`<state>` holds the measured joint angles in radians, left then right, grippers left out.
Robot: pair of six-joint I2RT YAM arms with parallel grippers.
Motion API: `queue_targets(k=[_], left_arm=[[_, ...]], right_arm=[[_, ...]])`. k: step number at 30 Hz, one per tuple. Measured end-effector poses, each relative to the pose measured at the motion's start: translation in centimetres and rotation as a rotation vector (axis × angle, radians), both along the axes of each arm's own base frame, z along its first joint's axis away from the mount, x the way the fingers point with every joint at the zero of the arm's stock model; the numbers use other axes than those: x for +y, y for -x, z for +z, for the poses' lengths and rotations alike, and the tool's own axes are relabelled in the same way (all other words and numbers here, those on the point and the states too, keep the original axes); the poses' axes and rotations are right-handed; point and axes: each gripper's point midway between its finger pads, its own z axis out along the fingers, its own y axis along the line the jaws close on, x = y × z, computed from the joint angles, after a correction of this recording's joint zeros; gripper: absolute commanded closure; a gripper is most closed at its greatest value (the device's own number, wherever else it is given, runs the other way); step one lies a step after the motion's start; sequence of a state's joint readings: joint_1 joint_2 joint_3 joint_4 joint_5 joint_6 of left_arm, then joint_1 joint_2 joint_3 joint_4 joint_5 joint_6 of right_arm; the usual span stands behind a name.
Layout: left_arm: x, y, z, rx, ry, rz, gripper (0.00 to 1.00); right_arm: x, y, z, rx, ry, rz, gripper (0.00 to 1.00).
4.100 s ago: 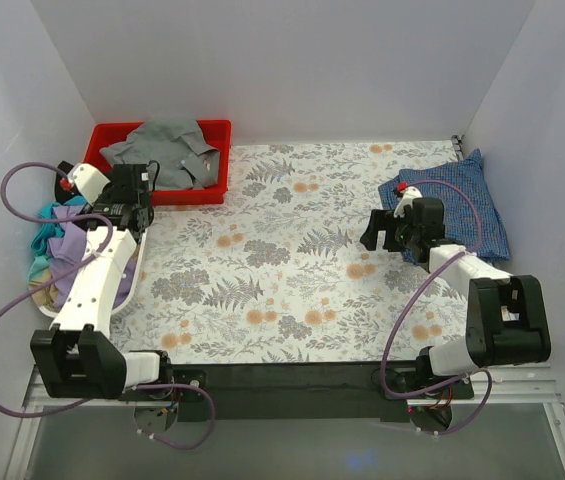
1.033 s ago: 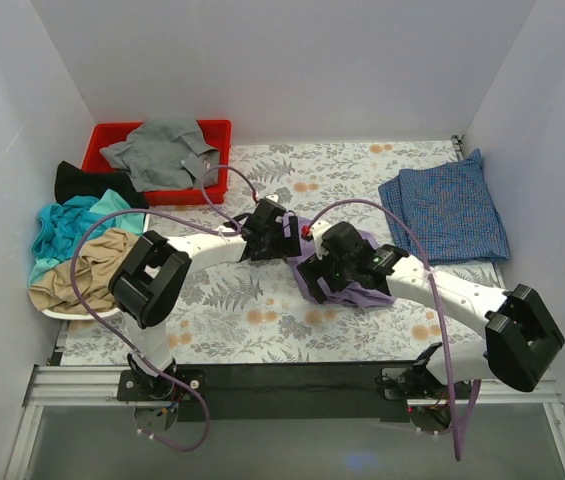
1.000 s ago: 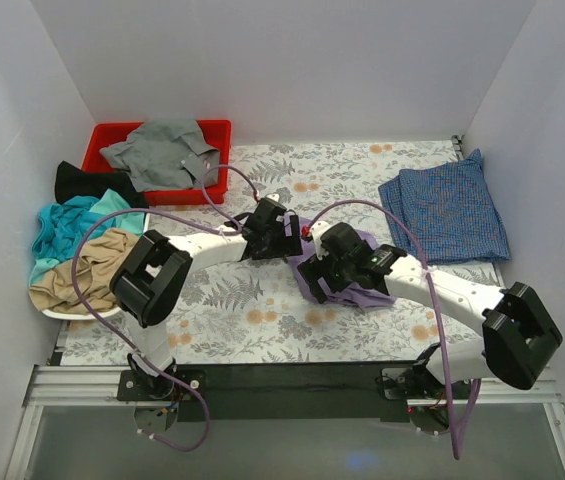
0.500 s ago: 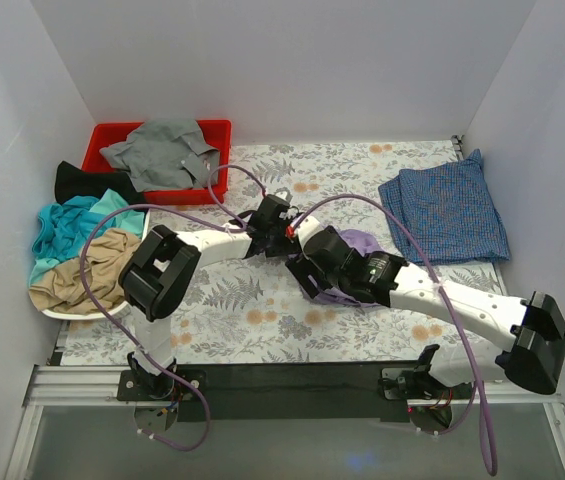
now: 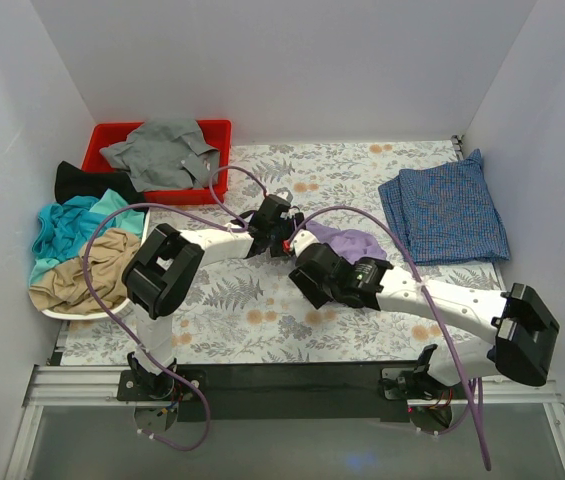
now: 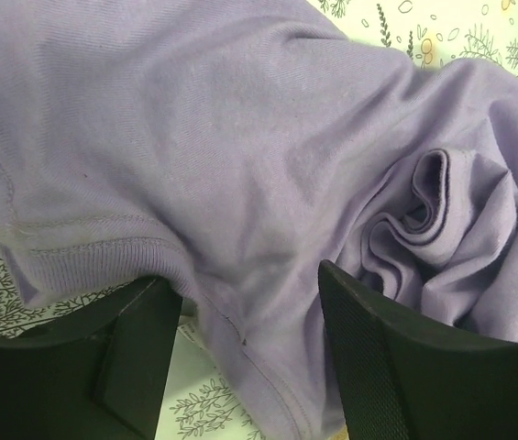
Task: Fold and stack the t-shirts
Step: Flatten the tshirt out
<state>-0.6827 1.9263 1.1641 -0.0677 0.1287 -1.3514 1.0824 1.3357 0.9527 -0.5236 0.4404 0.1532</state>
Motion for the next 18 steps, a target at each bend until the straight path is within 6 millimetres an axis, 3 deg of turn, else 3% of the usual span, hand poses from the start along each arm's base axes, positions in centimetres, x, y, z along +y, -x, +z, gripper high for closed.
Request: queue_targets(k=[11, 15, 17, 18], left_arm=[[0.1, 0.3, -0.5, 0.024, -0.007, 0.005, 0.64], [0.5, 0.8, -1.1, 0.043, -0.021, 0.005, 1.00], [0.7, 1.2, -1.5, 0.059, -0.028, 0.006, 1.00], [0.8, 1.2, -1.5, 0.062, -0.029, 0.006, 1.00]], right_arm=[[-1.3, -0.1, -3.9, 0.014, 0.089, -0.050, 0.33], [-1.7, -0.8, -4.7, -0.006, 0.117, -0.075, 0.65], [-1.9, -1.4, -4.8, -0.023, 0.131, -0.086, 0.98], [-2.1, -1.6, -4.7, -0.029, 0.135, -0.094, 0.99]])
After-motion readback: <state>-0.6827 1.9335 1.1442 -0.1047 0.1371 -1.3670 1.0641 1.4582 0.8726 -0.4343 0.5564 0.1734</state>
